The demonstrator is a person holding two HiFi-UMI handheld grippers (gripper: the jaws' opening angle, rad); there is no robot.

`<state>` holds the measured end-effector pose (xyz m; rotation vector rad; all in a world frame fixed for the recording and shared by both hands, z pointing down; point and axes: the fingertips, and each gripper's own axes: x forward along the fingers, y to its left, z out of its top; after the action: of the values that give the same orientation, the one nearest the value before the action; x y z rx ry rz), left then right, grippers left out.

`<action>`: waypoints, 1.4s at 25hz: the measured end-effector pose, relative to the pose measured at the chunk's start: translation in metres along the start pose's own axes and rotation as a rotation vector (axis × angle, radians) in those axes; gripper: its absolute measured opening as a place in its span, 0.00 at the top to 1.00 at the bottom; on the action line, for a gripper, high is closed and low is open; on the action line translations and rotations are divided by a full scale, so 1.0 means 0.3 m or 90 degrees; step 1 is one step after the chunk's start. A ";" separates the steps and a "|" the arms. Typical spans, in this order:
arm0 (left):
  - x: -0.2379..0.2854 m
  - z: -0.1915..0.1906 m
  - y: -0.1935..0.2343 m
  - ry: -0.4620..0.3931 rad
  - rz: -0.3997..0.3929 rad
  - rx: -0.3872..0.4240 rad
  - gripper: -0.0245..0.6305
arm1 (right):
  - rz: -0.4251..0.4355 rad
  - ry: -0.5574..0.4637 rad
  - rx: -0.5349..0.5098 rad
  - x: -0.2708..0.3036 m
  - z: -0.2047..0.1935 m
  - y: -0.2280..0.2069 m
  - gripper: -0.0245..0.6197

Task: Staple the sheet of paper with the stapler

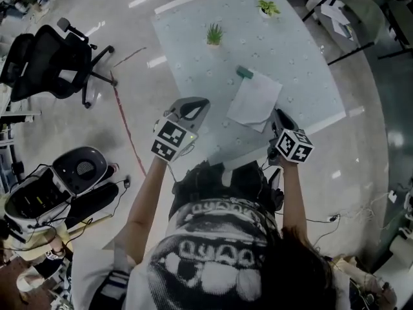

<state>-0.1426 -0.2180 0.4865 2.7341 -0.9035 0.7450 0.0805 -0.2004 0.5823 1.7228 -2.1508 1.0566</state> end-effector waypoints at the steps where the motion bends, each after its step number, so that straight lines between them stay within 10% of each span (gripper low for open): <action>1: 0.023 0.003 0.005 0.008 0.001 0.004 0.96 | 0.011 0.005 -0.007 0.011 0.009 0.000 0.87; 16: 0.480 0.078 0.002 0.153 -0.066 0.127 0.96 | 0.132 0.112 -0.095 0.165 0.018 -0.084 0.96; 28: 0.757 0.013 -0.007 0.396 -0.192 0.319 0.96 | 0.195 0.108 -0.033 0.155 0.019 -0.114 0.96; 35: 0.788 -0.037 -0.033 0.492 -0.244 0.348 0.96 | 0.189 0.083 -0.026 0.141 0.047 -0.156 0.96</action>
<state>0.0223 -0.3279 0.6162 2.4774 0.0003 1.9600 0.1141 -0.2453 0.6146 1.3035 -2.3734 1.1487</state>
